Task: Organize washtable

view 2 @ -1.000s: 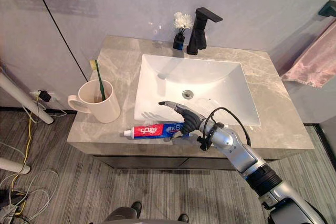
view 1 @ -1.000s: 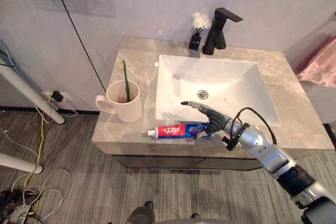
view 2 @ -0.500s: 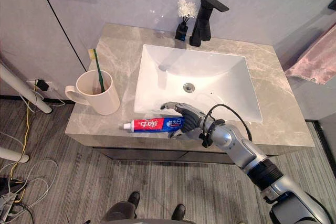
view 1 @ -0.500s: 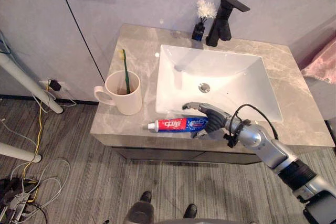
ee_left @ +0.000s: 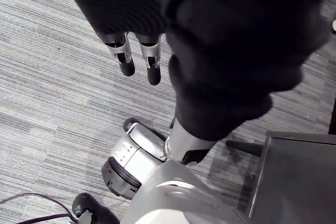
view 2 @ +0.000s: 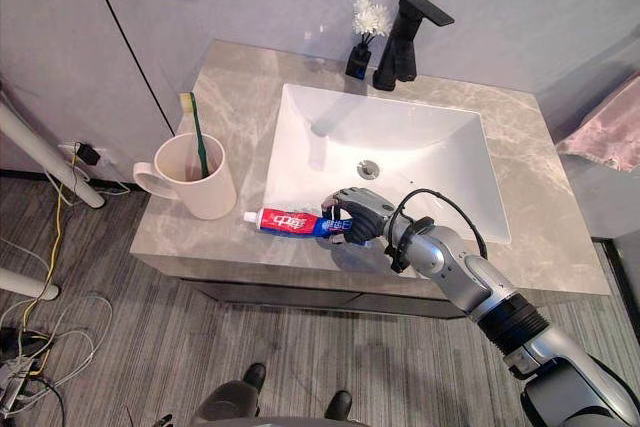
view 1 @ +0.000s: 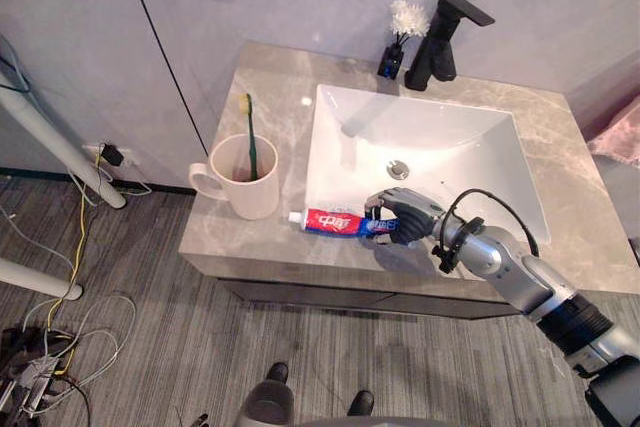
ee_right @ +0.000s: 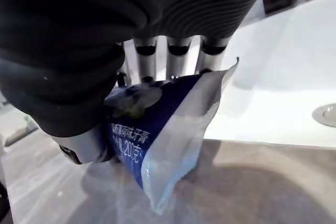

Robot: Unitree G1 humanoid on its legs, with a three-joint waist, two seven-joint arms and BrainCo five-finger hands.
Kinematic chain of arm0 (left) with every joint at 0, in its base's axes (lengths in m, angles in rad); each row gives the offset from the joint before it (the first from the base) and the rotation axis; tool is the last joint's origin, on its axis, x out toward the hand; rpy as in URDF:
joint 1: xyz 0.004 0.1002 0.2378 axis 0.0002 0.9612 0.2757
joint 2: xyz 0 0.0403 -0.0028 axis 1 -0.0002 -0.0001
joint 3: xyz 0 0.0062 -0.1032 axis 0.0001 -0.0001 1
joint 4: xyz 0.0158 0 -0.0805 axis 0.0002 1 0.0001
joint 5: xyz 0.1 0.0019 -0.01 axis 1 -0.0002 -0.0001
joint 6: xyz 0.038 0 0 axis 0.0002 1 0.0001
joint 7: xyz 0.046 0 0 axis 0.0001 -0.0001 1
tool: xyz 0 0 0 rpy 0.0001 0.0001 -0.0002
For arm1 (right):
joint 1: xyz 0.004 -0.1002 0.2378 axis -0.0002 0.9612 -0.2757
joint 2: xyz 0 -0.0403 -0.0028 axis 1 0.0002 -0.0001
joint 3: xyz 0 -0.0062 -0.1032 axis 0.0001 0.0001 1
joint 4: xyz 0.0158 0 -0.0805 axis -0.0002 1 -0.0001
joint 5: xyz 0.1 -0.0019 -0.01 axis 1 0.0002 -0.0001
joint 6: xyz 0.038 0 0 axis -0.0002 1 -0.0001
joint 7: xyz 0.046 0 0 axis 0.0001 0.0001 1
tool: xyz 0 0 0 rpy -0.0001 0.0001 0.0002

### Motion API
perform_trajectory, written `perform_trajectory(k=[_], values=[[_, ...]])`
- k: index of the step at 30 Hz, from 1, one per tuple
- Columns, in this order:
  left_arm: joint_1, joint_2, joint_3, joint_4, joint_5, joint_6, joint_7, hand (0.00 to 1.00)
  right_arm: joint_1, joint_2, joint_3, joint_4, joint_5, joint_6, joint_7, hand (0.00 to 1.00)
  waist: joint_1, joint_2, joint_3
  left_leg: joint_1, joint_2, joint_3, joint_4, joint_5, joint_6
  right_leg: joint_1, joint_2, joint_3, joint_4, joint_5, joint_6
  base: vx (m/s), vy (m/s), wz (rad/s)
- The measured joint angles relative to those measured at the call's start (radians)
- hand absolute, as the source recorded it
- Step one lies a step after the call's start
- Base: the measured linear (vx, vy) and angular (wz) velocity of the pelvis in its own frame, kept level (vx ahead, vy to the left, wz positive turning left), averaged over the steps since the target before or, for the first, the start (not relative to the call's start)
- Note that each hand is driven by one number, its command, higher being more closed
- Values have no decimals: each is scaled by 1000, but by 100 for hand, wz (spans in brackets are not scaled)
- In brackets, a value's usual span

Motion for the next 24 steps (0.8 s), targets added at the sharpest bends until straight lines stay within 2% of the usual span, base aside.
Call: perform_trajectory(k=[3,7,9,11,13,14,18,20,21,24], values=[[-2,-3,2,-21,-24,-1,8,0,4,-32,1,-10,1,1,5,100,0,0,-1,8,0,-2,0,0,0,9,-3,0,1,0,0,-9,6,1],[4,-5,46,-91,-130,-4,72,0,28,-94,-4,-54,3,0,26,100,-1,-6,-5,10,-1,-4,0,0,0,13,-6,-1,3,0,0,-34,19,2],[3,-24,110,-208,-241,-23,110,0,57,-106,-19,-68,5,0,27,100,-1,-7,-20,6,-6,-5,1,0,0,14,-6,-1,4,0,0,0,0,0],[0,-28,170,-318,-297,-37,126,0,81,-106,-50,-74,11,-1,27,100,-3,-3,-38,7,-6,-4,4,0,0,14,-6,0,4,0,0,0,0,0],[-2,-32,231,-423,-394,-77,157,0,96,-106,-105,-85,11,2,24,100,-4,5,-56,6,-6,-4,6,0,0,14,-5,0,4,0,0,-16,5,-1],[-6,-46,303,-526,-482,-103,184,0,97,-105,-172,-95,11,6,14,100,-5,19,-70,7,-7,-3,8,0,0,14,-6,0,7,0,0,-35,16,-2],[-12,-83,403,-749,-580,-166,249,0,85,-104,-336,-133,22,18,-42,100,-2,58,-107,19,-8,-3,7,0,0,15,-10,-1,24,0,0,-35,29,-1],[-7,-94,402,-846,-607,-192,268,0,74,-93,-397,-150,57,20,-66,100,-2,71,-128,23,-12,-3,5,0,1,16,-14,-1,24,-1,0,-35,36,0],[-8,-100,388,-914,-636,-205,269,0,71,-53,-443,-155,105,20,-86,100,-2,77,-146,24,-13,-4,6,1,1,21,-15,-1,24,-1,0,0,0,0],[-8,-102,306,-1030,-683,-228,265,0,71,26,-480,-208,153,21,-119,100,-5,86,-152,33,-14,-6,11,1,1,36,-16,-2,25,-2,0,-14,4,0]])
